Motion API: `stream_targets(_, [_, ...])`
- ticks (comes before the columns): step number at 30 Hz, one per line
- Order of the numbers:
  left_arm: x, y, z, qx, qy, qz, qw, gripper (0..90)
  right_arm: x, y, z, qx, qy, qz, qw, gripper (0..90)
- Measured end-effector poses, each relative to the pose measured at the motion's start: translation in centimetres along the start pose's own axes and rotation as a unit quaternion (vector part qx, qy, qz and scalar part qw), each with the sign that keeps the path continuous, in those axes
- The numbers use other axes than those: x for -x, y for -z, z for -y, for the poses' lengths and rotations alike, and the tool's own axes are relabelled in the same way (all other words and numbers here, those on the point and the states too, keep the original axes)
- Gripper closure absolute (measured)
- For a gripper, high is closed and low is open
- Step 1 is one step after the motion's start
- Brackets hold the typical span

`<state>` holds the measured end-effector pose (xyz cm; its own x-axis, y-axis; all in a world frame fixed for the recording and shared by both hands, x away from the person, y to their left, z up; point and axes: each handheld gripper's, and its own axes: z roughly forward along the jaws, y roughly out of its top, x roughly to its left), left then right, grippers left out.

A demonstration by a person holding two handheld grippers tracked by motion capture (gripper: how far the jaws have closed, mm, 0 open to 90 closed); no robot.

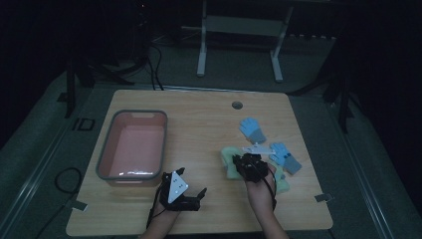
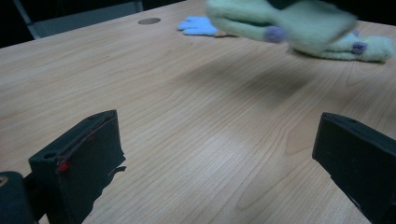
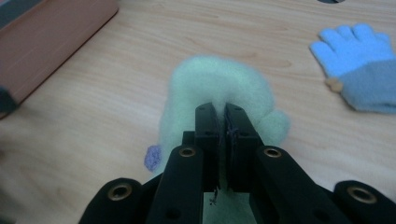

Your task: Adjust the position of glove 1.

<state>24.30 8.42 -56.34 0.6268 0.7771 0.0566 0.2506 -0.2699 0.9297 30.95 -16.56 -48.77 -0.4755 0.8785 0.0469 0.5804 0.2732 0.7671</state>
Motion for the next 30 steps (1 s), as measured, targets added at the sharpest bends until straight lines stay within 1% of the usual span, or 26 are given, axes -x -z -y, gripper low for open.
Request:
stream_targets(1, [0.0, 0.0, 0.0, 0.000, 0.000, 0.000, 1.0000, 1.7, 0.0, 0.0, 0.0, 0.000, 0.000, 0.000, 1.0000, 85.4])
stream_targets(2, [0.0, 0.0, 0.0, 0.000, 0.000, 0.000, 1.0000, 1.7, -0.1, 0.4, 0.7, 0.002, -0.007, 0.001, 1.0000, 85.4])
stream_targets(5, [0.0, 0.0, 0.0, -0.001, -0.001, 0.000, 1.0000, 1.7, -0.4, 0.5, 1.8, -0.003, -0.006, 0.015, 0.9999, 85.4])
stream_targets(7, [0.1, 0.0, 0.0, -0.001, -0.003, 0.000, 1.0000, 1.8, -0.3, 0.3, 2.7, -0.006, -0.022, 0.010, 0.9997, 85.4])
stream_targets(9, [0.1, 0.0, 0.0, -0.001, -0.002, 0.000, 1.0000, 1.7, -0.5, 0.0, 3.5, -0.014, -0.032, 0.003, 0.9994, 85.3])
stream_targets(10, [0.1, 0.0, 0.0, -0.001, -0.002, 0.000, 1.0000, 1.7, -0.5, 0.0, 3.5, -0.014, -0.032, 0.003, 0.9994, 85.3])
stream_targets(11, [0.1, 0.0, 0.0, -0.001, -0.002, 0.000, 1.0000, 1.7, -0.8, -0.4, 4.2, -0.021, -0.033, 0.003, 0.9992, 85.3])
stream_targets(13, [0.1, 0.0, 0.0, -0.002, -0.002, 0.000, 1.0000, 1.7, -0.9, -0.7, 4.5, -0.024, -0.033, 0.007, 0.9992, 85.3])
stream_targets(14, [0.1, 0.0, 0.0, -0.002, -0.002, 0.000, 1.0000, 1.7, -1.0, -1.0, 4.9, -0.028, -0.037, 0.006, 0.9989, 85.2])
stream_targets(17, [0.1, 0.0, 0.0, -0.002, -0.002, 0.001, 1.0000, 1.7, -1.2, -1.3, 5.1, -0.029, -0.037, 0.011, 0.9988, 84.7])
stream_targets(19, [0.0, 0.0, 0.0, -0.002, -0.001, 0.001, 1.0000, 1.7, -1.3, -1.9, 5.4, -0.030, -0.042, 0.015, 0.9986, 81.7])
stream_targets(20, [0.0, 0.0, 0.0, -0.002, -0.001, 0.001, 1.0000, 1.7, -1.3, -1.9, 5.4, -0.030, -0.042, 0.015, 0.9986, 81.7])
stream_targets(22, [0.0, 0.0, 0.0, -0.002, -0.002, 0.002, 1.0000, 1.8, -1.5, -2.6, 5.7, -0.038, -0.038, 0.018, 0.9984, 79.6])
stream_targets(23, [0.1, 0.0, 0.0, -0.001, -0.003, 0.003, 1.0000, 1.7, -1.6, -2.8, 5.9, -0.036, -0.038, 0.018, 0.9985, 78.9])
stream_targets(24, [0.1, 0.0, 0.0, -0.001, -0.003, 0.003, 1.0000, 1.7, -1.6, -2.7, 5.8, -0.034, -0.035, 0.018, 0.9986, 74.1])
stream_targets(26, [0.1, 0.0, 0.0, -0.001, -0.003, 0.003, 1.0000, 1.7, -1.5, -2.4, 5.6, -0.030, -0.034, 0.015, 0.9989, 69.5])
stream_targets(28, [0.1, 0.0, 0.0, -0.001, -0.003, 0.004, 1.0000, 1.8, -1.4, -2.1, 5.3, -0.030, -0.026, 0.009, 0.9992, 68.8])
stream_targets(29, [0.1, 0.0, 0.0, -0.001, -0.003, 0.004, 1.0000, 1.7, -1.3, -1.9, 5.1, -0.028, -0.021, 0.006, 0.9993, 67.0])
stream_targets(30, [0.1, 0.0, 0.0, -0.002, -0.003, 0.005, 1.0000, 1.7, -1.1, -1.8, 4.9, -0.027, -0.020, -0.001, 0.9994, 65.9])
